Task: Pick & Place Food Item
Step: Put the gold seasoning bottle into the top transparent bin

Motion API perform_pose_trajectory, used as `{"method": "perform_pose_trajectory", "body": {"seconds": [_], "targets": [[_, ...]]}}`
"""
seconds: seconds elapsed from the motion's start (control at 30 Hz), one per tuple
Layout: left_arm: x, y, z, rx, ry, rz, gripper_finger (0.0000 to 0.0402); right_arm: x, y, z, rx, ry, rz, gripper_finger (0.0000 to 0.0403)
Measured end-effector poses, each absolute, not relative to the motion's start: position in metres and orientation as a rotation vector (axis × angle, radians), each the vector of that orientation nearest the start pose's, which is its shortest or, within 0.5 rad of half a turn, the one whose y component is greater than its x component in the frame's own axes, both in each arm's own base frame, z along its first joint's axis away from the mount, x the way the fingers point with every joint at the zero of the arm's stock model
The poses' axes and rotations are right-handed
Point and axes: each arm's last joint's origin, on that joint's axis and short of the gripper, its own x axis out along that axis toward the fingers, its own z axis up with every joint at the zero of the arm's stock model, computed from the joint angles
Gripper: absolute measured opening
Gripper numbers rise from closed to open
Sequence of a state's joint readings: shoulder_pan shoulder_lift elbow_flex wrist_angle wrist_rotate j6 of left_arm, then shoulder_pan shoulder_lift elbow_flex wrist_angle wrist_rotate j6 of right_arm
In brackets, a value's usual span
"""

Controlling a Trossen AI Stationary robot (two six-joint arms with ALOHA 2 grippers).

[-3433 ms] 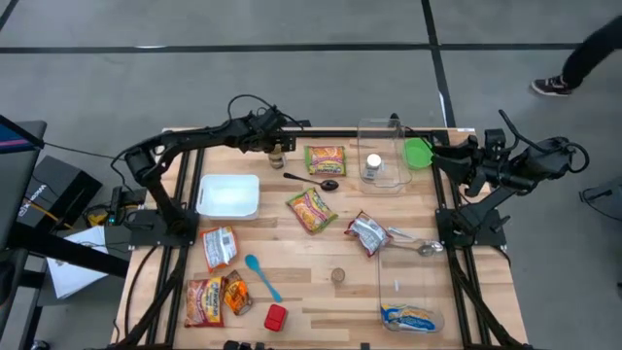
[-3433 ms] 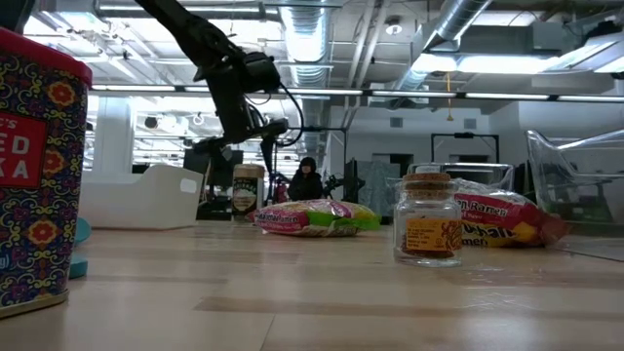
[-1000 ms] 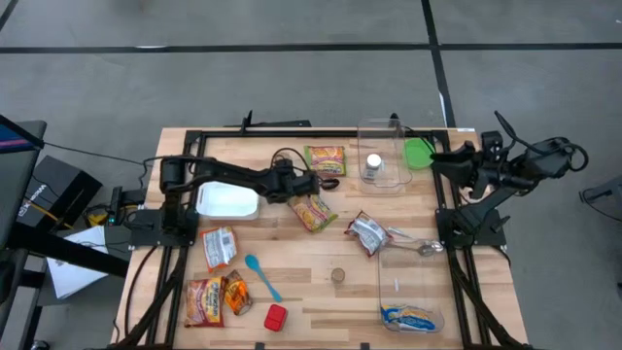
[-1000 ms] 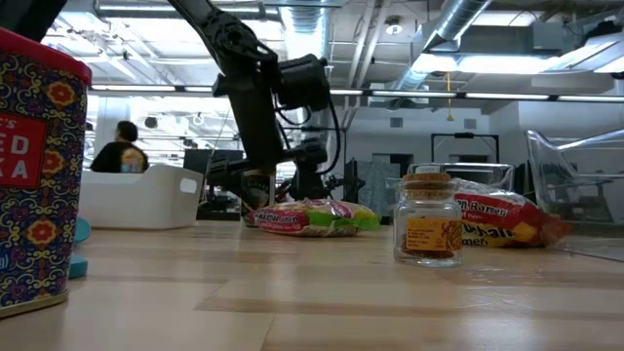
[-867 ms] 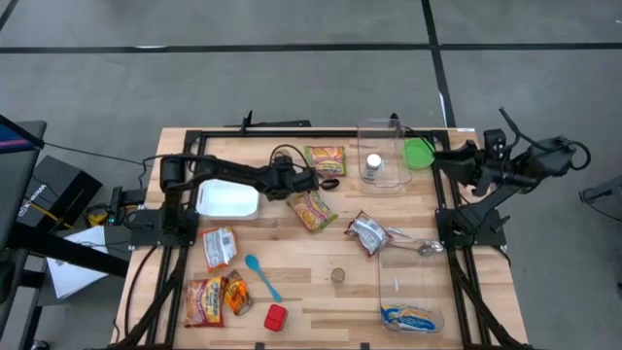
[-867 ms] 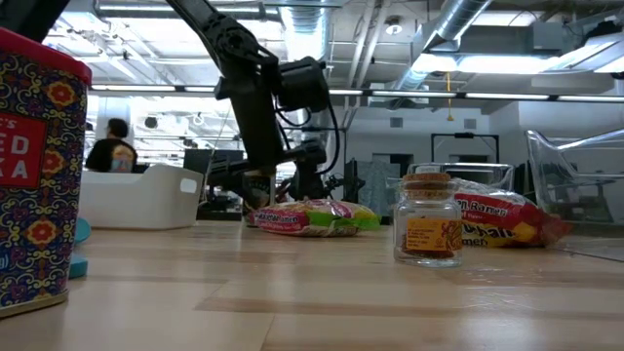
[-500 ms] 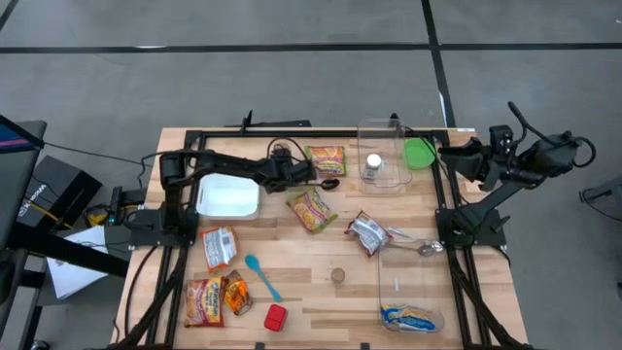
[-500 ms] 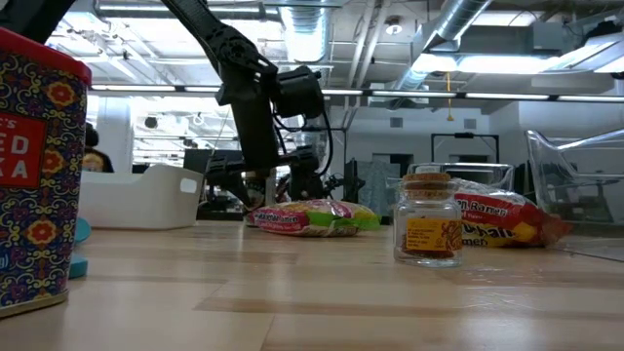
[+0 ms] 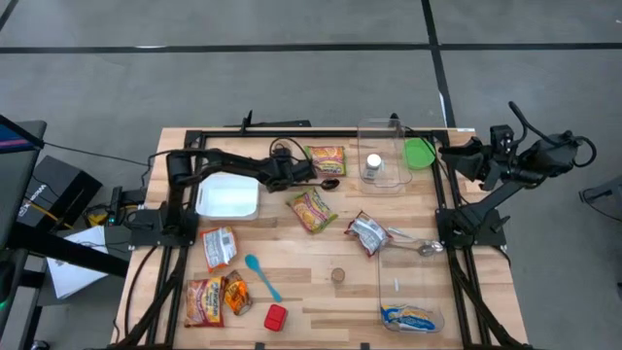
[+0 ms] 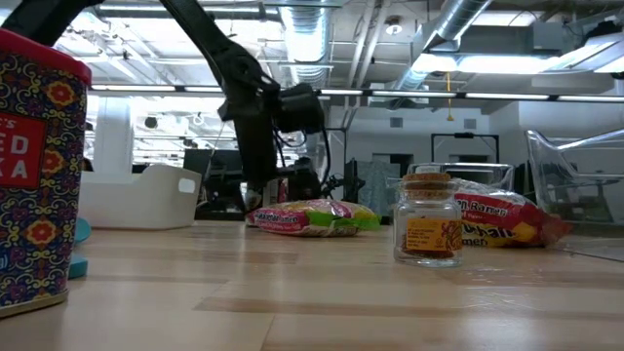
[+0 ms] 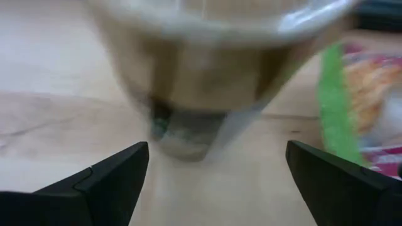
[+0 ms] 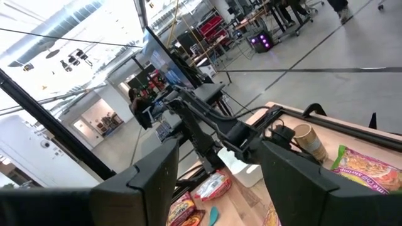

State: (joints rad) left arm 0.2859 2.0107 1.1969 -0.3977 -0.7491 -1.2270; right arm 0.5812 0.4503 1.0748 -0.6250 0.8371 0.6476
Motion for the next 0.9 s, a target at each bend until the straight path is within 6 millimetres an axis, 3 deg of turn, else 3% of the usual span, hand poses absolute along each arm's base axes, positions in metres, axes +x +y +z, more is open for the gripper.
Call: {"method": "perform_pose_trajectory", "body": {"seconds": [0.57,0.9], "targets": [[0.349,0.152,0.118,-0.612,0.434,1.562,0.0369,0.039,0.000,0.410,0.665,-0.080,-0.246,0.0216],[0.349,0.155,0.115,-0.620,0.447,1.553,0.0348,0.039,0.000,0.410,0.649,-0.078,-0.247,0.0216]]}}
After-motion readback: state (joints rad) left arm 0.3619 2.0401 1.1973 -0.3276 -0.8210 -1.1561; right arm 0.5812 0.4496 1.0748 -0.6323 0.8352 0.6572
